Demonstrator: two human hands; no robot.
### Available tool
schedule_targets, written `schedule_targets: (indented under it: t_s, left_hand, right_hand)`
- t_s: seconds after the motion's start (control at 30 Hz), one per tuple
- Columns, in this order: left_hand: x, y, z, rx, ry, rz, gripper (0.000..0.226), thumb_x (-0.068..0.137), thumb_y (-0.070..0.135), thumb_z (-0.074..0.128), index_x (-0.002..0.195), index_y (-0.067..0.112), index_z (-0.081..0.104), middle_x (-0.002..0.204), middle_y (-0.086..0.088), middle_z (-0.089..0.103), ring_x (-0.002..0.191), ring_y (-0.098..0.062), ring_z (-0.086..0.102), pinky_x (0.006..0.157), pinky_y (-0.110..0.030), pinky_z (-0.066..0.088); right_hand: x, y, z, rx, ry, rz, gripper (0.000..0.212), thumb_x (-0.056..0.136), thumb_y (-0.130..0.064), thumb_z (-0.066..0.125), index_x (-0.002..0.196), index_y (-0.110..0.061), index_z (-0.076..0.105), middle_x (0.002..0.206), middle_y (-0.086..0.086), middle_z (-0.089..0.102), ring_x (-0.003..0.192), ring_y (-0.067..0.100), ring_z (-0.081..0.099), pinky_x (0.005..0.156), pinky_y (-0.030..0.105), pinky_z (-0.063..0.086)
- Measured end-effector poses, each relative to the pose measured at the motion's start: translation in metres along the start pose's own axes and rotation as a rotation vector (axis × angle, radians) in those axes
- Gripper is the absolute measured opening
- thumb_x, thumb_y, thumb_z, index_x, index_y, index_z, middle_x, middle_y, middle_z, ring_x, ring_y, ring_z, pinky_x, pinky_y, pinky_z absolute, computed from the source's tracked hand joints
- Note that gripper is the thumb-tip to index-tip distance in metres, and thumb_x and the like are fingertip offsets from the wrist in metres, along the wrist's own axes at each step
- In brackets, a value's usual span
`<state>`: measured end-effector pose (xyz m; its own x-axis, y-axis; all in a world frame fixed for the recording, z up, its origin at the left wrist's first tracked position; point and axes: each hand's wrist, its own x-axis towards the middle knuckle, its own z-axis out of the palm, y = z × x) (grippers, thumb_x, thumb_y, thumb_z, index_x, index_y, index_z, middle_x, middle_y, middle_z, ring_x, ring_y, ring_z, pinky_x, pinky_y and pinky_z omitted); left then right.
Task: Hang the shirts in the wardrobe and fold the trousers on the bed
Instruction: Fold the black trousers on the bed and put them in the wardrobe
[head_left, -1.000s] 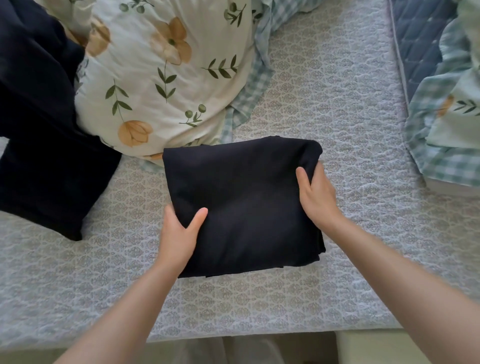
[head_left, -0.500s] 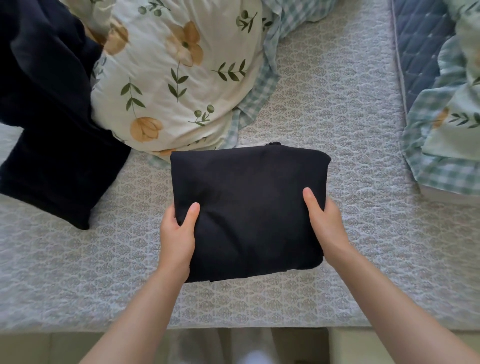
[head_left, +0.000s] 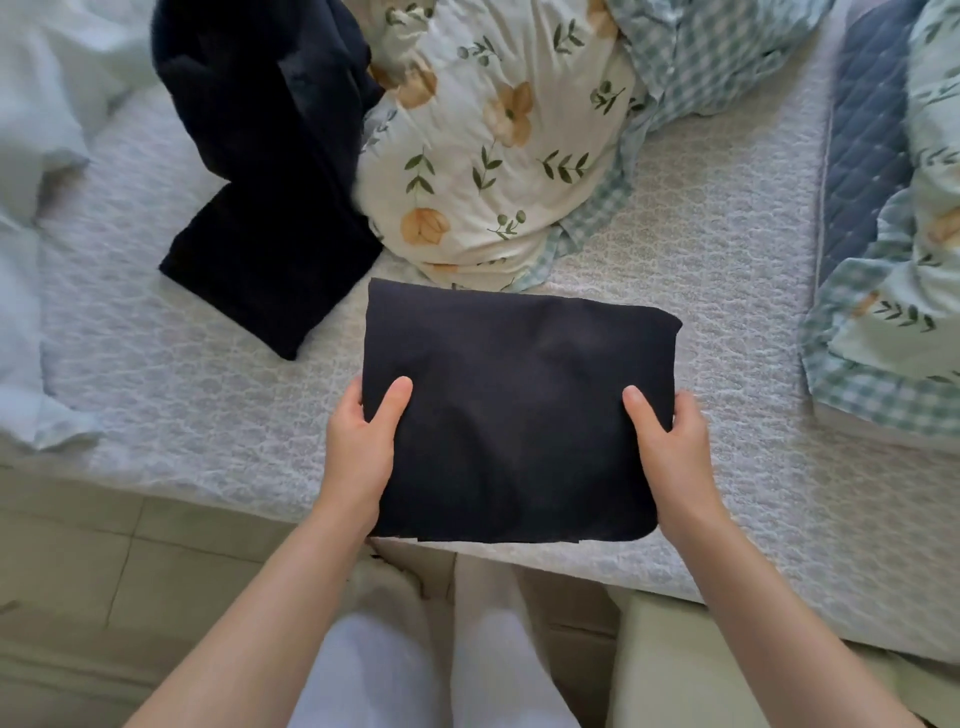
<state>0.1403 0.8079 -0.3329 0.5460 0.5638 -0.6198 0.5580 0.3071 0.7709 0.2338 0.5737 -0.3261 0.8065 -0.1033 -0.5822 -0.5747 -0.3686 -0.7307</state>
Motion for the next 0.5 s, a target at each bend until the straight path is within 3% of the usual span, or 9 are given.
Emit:
schedule_targets:
  t_s: [0.13,0.3,0.5]
  left_hand:
    - [-0.025,0.013,-0.055,-0.047,0.037,0.009,0.025,0.095,0.036,0.060,0.119,0.031,0.063,0.108,0.019,0.070,0.097,0.003,0.066,0.086,-0.025,0.052]
    - [-0.058,0.023,-0.143,-0.092,0.093,0.015,0.013,0.094,0.036,0.062,0.106,0.041,0.061,0.106,0.022,0.069,0.095,0.007,0.065,0.084,-0.021,0.051]
    - [-0.097,0.023,-0.266,-0.151,0.233,0.027,0.016,0.092,0.031,0.065,0.106,0.037,0.061,0.103,0.022,0.070,0.093,0.006,0.066,0.079,-0.019,0.051]
  right_hand:
    - [-0.048,-0.027,0.026,-0.030,-0.032,-0.031,0.026,0.093,-0.039,0.059,0.110,-0.020,0.056,0.103,-0.010,0.061,0.097,0.009,0.061,0.083,0.030,0.050]
    - [-0.115,-0.054,0.079,-0.086,-0.105,-0.053,0.032,0.092,-0.040,0.059,0.115,-0.018,0.053,0.105,-0.008,0.062,0.098,0.011,0.062,0.083,0.031,0.051]
    - [-0.198,-0.073,0.162,-0.161,-0.250,-0.078,0.033,0.091,-0.042,0.060,0.116,-0.023,0.054,0.110,-0.008,0.063,0.100,0.011,0.062,0.088,0.037,0.052]
